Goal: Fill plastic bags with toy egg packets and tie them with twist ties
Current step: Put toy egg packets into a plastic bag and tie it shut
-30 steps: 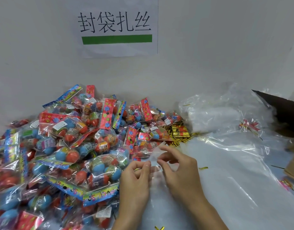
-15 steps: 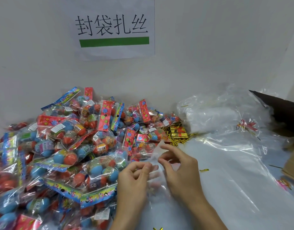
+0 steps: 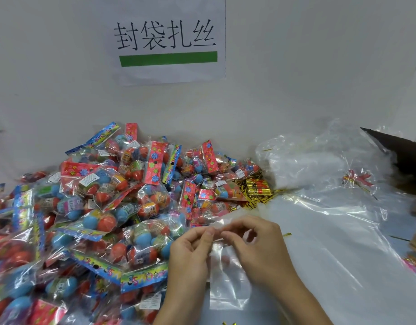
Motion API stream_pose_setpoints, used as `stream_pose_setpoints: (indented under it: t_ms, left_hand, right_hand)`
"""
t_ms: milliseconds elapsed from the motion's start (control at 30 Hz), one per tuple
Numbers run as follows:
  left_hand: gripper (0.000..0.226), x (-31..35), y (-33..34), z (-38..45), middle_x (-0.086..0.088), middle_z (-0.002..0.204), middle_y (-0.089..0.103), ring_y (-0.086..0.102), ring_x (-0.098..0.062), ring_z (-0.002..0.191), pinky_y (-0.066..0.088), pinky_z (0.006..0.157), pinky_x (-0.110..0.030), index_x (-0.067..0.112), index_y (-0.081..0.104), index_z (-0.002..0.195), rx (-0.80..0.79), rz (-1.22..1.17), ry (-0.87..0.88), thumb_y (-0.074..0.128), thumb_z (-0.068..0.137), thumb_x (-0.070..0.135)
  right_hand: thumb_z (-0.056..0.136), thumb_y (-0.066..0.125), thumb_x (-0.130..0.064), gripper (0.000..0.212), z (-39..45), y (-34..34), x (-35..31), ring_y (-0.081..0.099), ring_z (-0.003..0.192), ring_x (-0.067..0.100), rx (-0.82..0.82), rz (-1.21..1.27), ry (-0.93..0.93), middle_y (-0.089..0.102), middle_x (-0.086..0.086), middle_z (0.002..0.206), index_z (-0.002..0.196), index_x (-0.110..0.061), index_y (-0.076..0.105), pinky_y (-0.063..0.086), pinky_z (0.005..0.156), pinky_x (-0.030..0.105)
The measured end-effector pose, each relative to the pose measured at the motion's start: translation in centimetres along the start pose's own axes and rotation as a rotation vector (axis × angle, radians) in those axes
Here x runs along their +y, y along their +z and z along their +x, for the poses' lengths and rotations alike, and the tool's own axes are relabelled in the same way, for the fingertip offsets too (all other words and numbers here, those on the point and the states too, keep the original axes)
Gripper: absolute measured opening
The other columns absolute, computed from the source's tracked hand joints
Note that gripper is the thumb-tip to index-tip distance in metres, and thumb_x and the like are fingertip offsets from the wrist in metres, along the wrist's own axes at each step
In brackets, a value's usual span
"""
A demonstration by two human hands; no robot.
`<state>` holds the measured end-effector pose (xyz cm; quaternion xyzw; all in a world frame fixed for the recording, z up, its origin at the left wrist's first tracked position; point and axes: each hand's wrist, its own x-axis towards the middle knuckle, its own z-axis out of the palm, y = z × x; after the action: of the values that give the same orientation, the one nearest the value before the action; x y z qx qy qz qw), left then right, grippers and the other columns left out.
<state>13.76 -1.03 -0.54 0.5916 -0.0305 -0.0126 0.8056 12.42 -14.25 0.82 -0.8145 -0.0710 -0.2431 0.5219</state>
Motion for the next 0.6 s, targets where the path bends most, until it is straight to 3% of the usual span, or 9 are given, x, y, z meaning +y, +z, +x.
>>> stream_pose_setpoints:
  t_ms: [133, 267, 333, 400, 500, 600]
  left_hand:
    - [0.02, 0.4, 0.2, -0.1, -0.021, 0.091, 0.076, 0.075, -0.03, 0.084, 0.058, 0.062, -0.028, 0.011, 0.077, 0.086, -0.004, -0.056, -0.022, 0.063, 0.083, 0.025]
    - [0.021, 1.0, 0.2, -0.2, -0.019, 0.092, 0.076, 0.075, -0.031, 0.079, 0.059, 0.061, -0.031, 0.015, 0.078, 0.089, -0.037, -0.056, -0.065, 0.07, 0.079, 0.031]
    - [0.029, 1.1, 0.2, -0.4, -0.017, 0.091, 0.076, 0.074, -0.029, 0.076, 0.058, 0.062, -0.032, 0.012, 0.077, 0.094, -0.111, 0.017, -0.087, 0.083, 0.075, 0.032]
    - [0.034, 0.9, 0.0, -0.6, -0.013, 0.089, 0.077, 0.074, -0.024, 0.077, 0.057, 0.065, -0.032, 0.01, 0.073, 0.102, -0.208, 0.167, -0.114, 0.084, 0.074, 0.028]
    - [0.009, 1.0, 0.4, -0.9, -0.01, 0.072, 0.075, 0.067, -0.01, 0.058, 0.046, 0.047, -0.017, 0.004, 0.073, 0.087, -0.287, 0.395, -0.074, 0.071, 0.09, 0.011]
    - [0.016, 1.8, 1.2, -0.3, -0.019, 0.077, 0.071, 0.07, -0.02, 0.068, 0.055, 0.054, -0.037, 0.004, 0.067, 0.079, -0.192, 0.45, -0.005, 0.064, 0.093, 0.009]
  right_hand:
    - [0.081, 0.078, -0.002, 0.038, 0.0, -0.2, -0.1, 0.065, 0.073, 0.002, 0.027, -0.009, 0.019, 0.069, -0.02, 0.073, 0.069, -0.037, 0.07, 0.044, 0.06, 0.008]
    - [0.083, 0.077, -0.004, 0.029, 0.1, -0.3, 0.0, 0.065, 0.074, 0.006, 0.098, -0.042, 0.008, 0.069, -0.017, 0.076, 0.075, -0.031, 0.07, 0.047, 0.058, 0.011]
    - [0.083, 0.077, -0.005, 0.028, 0.2, -0.3, 0.1, 0.064, 0.073, 0.008, 0.166, -0.062, -0.02, 0.067, -0.015, 0.076, 0.077, -0.031, 0.068, 0.044, 0.057, 0.009]
    - [0.083, 0.078, -0.006, 0.028, 0.2, -0.2, 0.2, 0.063, 0.072, 0.01, 0.237, -0.074, -0.041, 0.066, -0.014, 0.077, 0.078, -0.031, 0.067, 0.041, 0.057, 0.008]
    - [0.088, 0.074, -0.007, 0.023, 0.3, 0.1, 0.4, 0.064, 0.077, 0.01, 0.303, -0.054, -0.047, 0.067, -0.014, 0.081, 0.084, -0.029, 0.07, 0.044, 0.061, 0.011]
    - [0.096, 0.059, -0.015, 0.021, 0.5, -0.4, 0.5, 0.066, 0.088, 0.004, 0.379, 0.002, -0.024, 0.07, -0.018, 0.093, 0.095, -0.033, 0.07, 0.046, 0.067, 0.009]
